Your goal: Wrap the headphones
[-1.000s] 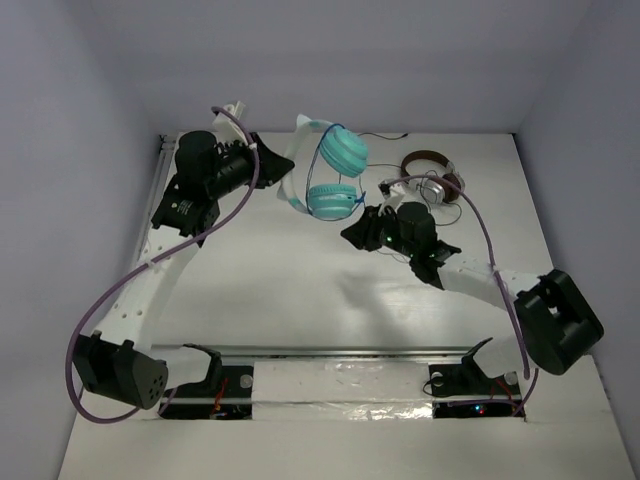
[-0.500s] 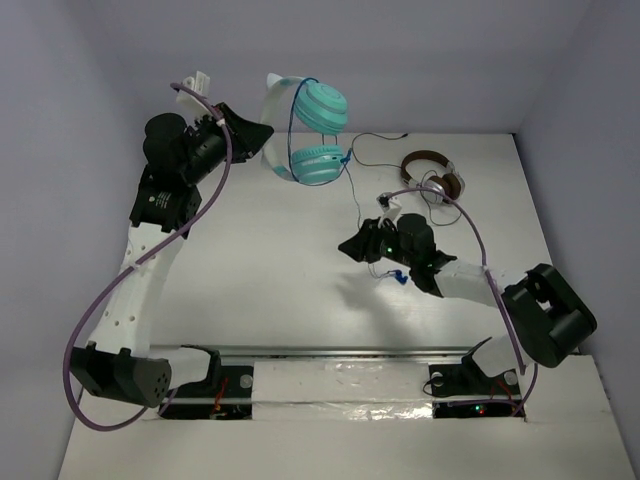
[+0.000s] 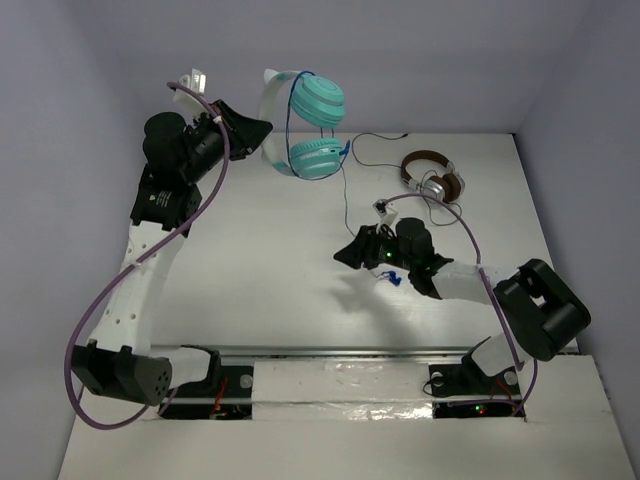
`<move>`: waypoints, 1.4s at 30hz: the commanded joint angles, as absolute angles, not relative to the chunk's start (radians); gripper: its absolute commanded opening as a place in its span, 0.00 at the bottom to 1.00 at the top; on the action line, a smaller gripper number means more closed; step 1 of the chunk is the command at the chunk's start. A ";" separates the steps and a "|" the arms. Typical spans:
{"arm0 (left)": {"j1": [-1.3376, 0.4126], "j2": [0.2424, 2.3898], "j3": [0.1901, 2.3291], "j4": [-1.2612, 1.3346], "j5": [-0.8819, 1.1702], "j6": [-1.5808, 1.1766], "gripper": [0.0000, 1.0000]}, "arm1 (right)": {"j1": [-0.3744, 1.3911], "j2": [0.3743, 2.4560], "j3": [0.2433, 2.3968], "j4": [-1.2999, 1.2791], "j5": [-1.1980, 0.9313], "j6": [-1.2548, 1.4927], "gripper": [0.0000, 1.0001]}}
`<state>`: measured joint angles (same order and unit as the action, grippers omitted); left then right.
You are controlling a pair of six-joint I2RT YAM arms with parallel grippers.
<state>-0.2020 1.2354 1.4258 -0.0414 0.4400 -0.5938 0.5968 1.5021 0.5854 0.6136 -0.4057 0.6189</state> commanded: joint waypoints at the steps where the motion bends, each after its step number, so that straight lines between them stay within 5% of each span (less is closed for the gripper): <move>1: -0.190 1.230 1.486 0.072 0.425 -0.641 0.00 | 0.594 1.490 0.577 0.655 -0.436 0.617 0.57; 22: -0.190 1.235 1.486 0.058 0.321 -0.611 0.00 | 0.594 1.477 0.497 0.621 -0.434 0.629 0.62; 28: -0.190 1.235 1.454 0.074 0.258 -0.626 0.00 | 0.614 1.459 0.463 0.595 -0.413 0.658 0.37; 32: -0.190 1.227 1.402 0.110 0.181 -0.650 0.00 | 0.656 1.414 0.451 0.528 -0.368 0.664 0.04; 42: -0.201 1.200 1.155 0.195 -0.242 -0.650 0.00 | 0.948 1.310 0.676 0.039 -0.147 0.612 0.00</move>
<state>-0.2008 1.2339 1.1797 0.0483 -0.0788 -0.6197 0.9009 1.3514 0.5854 0.1997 -0.2268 0.6456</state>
